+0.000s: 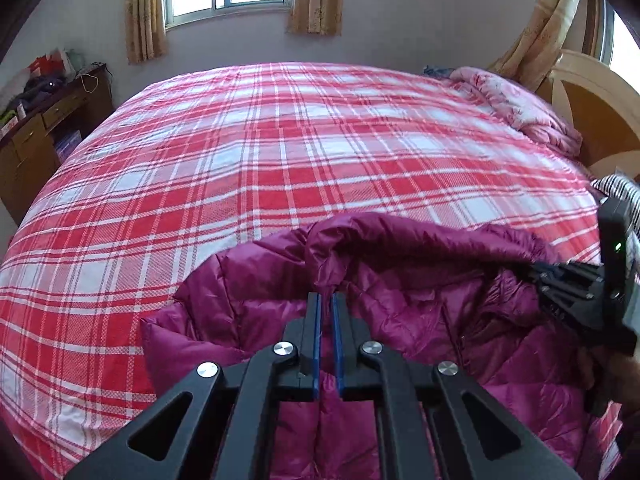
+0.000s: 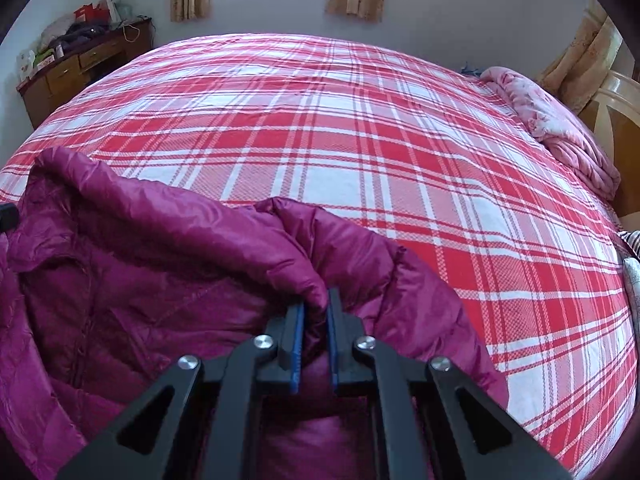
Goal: Fold large clothes
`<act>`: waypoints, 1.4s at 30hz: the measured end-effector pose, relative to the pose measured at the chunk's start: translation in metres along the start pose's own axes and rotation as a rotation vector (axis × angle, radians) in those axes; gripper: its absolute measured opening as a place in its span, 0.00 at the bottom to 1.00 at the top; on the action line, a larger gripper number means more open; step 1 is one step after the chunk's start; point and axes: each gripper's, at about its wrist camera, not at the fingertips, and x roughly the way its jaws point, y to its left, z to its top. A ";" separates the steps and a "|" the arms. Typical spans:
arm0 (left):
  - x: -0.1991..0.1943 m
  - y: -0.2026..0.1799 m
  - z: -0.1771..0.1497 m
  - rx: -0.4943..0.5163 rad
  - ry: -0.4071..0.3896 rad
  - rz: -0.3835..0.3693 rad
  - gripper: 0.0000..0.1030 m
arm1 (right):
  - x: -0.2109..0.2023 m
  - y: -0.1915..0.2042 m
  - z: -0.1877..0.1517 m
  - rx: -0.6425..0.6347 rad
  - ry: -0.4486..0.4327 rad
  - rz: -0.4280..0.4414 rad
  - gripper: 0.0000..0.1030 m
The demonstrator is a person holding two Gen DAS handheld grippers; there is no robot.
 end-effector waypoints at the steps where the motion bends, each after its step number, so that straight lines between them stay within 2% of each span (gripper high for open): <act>1: -0.007 -0.001 0.005 -0.007 -0.026 0.000 0.05 | 0.001 0.000 -0.001 0.000 -0.006 0.004 0.11; 3: -0.018 -0.007 0.018 -0.016 -0.082 0.025 0.09 | 0.002 0.000 -0.003 0.001 -0.021 0.002 0.11; 4: -0.019 -0.010 0.025 -0.020 -0.095 0.026 0.16 | 0.003 0.001 -0.005 -0.002 -0.029 -0.003 0.11; 5: -0.018 -0.014 0.032 -0.024 -0.095 0.023 0.44 | 0.003 0.003 -0.006 -0.007 -0.037 -0.009 0.11; 6: -0.015 -0.018 0.039 -0.033 -0.102 0.028 0.78 | 0.004 0.004 -0.008 -0.012 -0.045 -0.014 0.11; 7: -0.013 -0.021 0.044 -0.047 -0.123 0.042 0.87 | 0.004 0.004 -0.009 -0.014 -0.049 -0.015 0.11; 8: -0.010 -0.025 0.049 -0.062 -0.158 0.051 0.89 | 0.004 0.004 -0.009 -0.010 -0.052 -0.012 0.11; 9: -0.006 -0.028 0.053 -0.062 -0.174 0.048 0.89 | 0.004 0.003 -0.010 -0.005 -0.054 -0.006 0.11; 12: 0.023 -0.043 0.062 -0.038 -0.108 0.045 0.89 | 0.005 -0.003 -0.010 0.019 -0.059 0.025 0.11; 16: 0.058 -0.050 0.058 -0.009 -0.046 0.114 0.89 | 0.005 -0.005 -0.012 0.028 -0.069 0.040 0.11; 23: 0.084 -0.033 0.011 -0.017 0.085 0.169 0.89 | 0.001 -0.008 -0.013 0.043 -0.081 0.080 0.13; 24: 0.088 -0.030 0.006 -0.027 0.100 0.168 0.89 | -0.004 -0.010 -0.012 0.044 -0.090 0.094 0.16; 25: 0.090 -0.028 0.003 -0.034 0.111 0.163 0.89 | -0.012 -0.013 -0.012 0.059 -0.107 0.106 0.23; 26: 0.090 -0.028 0.002 -0.038 0.109 0.160 0.89 | -0.023 -0.018 -0.013 0.087 -0.132 0.120 0.28; 28: 0.089 -0.030 0.002 -0.032 0.101 0.152 0.89 | -0.048 -0.028 -0.013 0.139 -0.190 0.144 0.54; 29: 0.089 -0.030 0.001 -0.029 0.100 0.148 0.89 | -0.060 -0.031 -0.011 0.160 -0.227 0.144 0.56; 31: 0.089 -0.032 0.001 -0.026 0.098 0.147 0.89 | -0.075 -0.031 -0.002 0.191 -0.264 0.123 0.57; 33: 0.091 -0.033 0.001 -0.020 0.096 0.151 0.89 | -0.075 -0.025 0.013 0.200 -0.256 0.123 0.57; 34: 0.089 -0.034 0.002 -0.019 0.094 0.157 0.89 | -0.070 -0.019 0.022 0.187 -0.243 0.127 0.54; 35: 0.084 -0.034 0.004 -0.025 0.075 0.173 0.89 | -0.064 -0.011 0.029 0.164 -0.233 0.130 0.51; 37: 0.061 -0.033 0.013 -0.053 -0.015 0.173 0.89 | -0.043 0.002 0.036 0.141 -0.173 0.146 0.44; 39: 0.037 -0.036 0.024 -0.073 -0.100 0.105 0.89 | -0.025 0.007 0.034 0.136 -0.133 0.143 0.40; 42: 0.037 -0.046 0.035 -0.076 -0.085 0.044 0.89 | -0.004 0.010 0.021 0.136 -0.091 0.138 0.40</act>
